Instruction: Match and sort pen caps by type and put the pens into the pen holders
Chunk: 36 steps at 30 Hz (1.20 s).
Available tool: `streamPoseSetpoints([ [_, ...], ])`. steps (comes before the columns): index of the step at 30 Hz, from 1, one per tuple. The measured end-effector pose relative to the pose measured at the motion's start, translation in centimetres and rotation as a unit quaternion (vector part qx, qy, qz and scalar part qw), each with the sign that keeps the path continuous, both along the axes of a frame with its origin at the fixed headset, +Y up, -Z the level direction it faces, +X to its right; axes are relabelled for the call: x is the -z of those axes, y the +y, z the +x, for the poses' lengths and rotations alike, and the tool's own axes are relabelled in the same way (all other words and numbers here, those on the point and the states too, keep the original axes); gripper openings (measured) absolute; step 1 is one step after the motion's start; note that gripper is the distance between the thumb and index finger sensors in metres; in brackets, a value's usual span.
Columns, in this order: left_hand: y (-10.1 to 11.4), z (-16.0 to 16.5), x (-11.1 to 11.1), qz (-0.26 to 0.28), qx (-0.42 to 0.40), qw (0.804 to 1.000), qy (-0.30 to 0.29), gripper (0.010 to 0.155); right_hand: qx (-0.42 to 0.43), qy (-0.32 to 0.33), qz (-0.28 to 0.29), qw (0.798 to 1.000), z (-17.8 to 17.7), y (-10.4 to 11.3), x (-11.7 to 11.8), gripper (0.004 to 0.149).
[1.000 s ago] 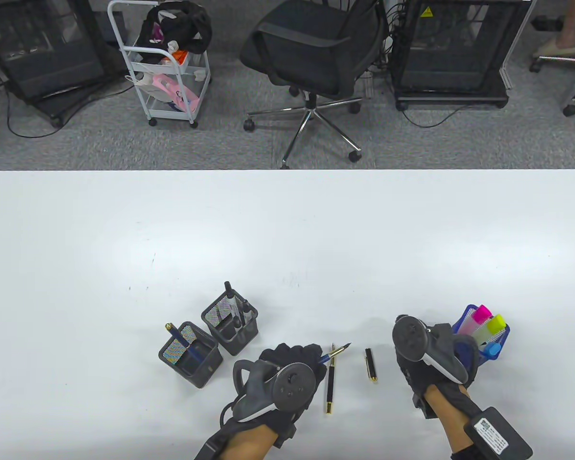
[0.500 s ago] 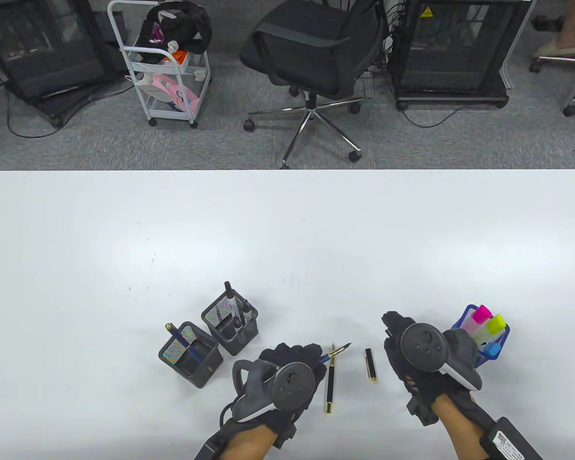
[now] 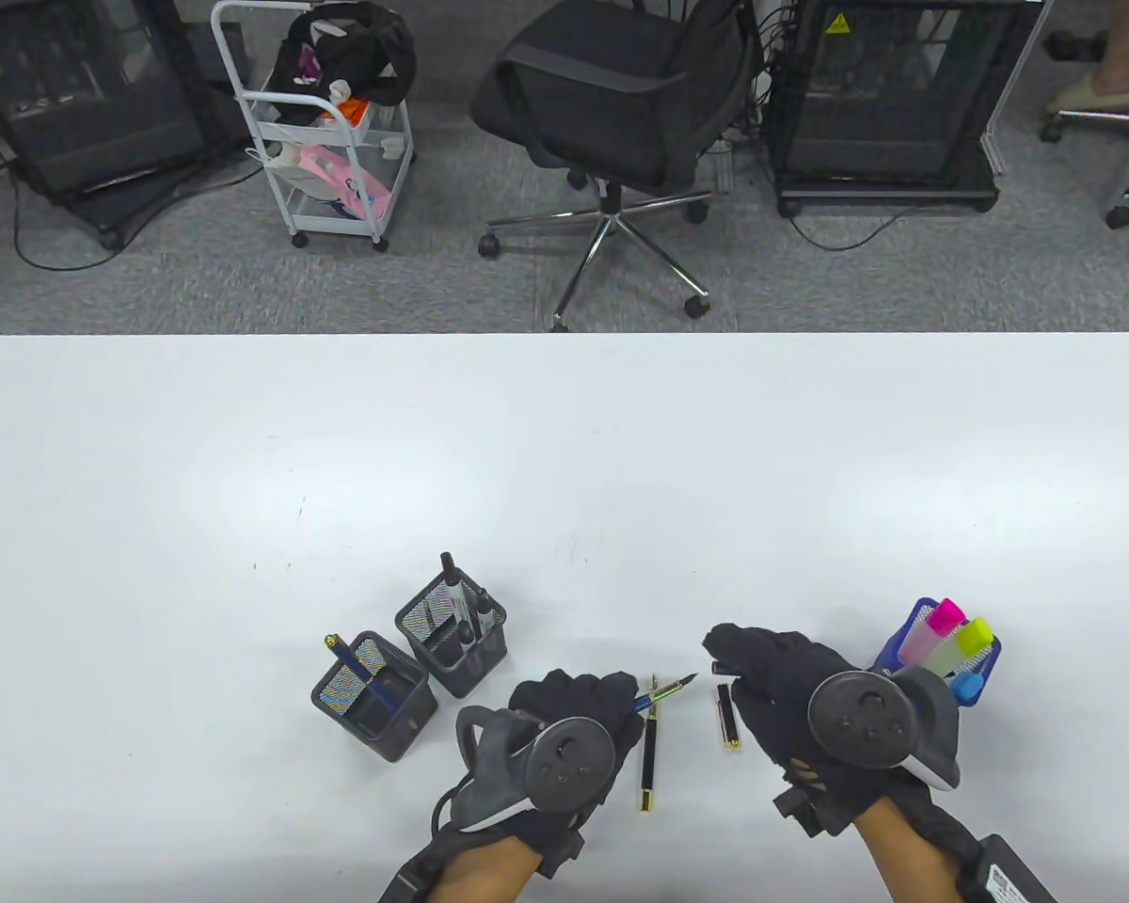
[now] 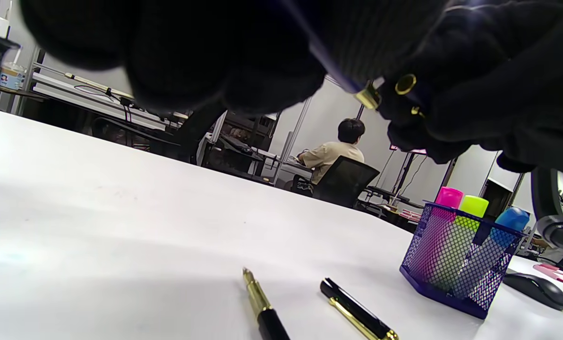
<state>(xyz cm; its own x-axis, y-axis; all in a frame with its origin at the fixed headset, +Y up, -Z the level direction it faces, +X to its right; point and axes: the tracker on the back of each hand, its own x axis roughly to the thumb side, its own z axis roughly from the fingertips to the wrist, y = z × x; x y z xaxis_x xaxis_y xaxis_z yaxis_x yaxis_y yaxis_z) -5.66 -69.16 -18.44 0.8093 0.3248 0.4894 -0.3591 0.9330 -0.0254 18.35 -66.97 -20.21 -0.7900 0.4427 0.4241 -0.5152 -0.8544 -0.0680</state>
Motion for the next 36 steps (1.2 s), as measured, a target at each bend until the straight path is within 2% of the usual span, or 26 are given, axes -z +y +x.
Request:
streamPoseSetpoints([
  [4,0.1,-0.1,0.0,0.005,-0.006,1.000,-0.003,0.050,-0.040,-0.002,0.008,0.999,-0.3,-0.3,0.0,0.055],
  [10,0.2,0.1,-0.2,0.010,-0.004,1.000,-0.012,0.050,-0.046,0.005,0.004,0.999,-0.6,-0.5,0.0,0.054],
  [18,0.0,0.2,-0.3,0.013,0.008,1.000,-0.019,0.049,-0.050,0.036,0.001,0.998,-1.0,-0.6,-0.2,0.054],
  [27,0.0,0.2,-0.2,0.009,0.003,1.000,-0.018,0.049,0.013,0.058,-0.034,0.998,-0.3,-0.7,0.2,0.054],
  [32,-0.2,0.4,-0.3,0.008,0.015,0.999,-0.027,0.049,-0.030,0.069,-0.013,0.997,-1.0,-0.6,-0.2,0.053],
  [36,-0.2,0.2,-0.2,0.008,0.015,1.000,-0.025,0.049,-0.029,0.081,-0.016,0.996,-1.3,-0.3,-0.3,0.053],
])
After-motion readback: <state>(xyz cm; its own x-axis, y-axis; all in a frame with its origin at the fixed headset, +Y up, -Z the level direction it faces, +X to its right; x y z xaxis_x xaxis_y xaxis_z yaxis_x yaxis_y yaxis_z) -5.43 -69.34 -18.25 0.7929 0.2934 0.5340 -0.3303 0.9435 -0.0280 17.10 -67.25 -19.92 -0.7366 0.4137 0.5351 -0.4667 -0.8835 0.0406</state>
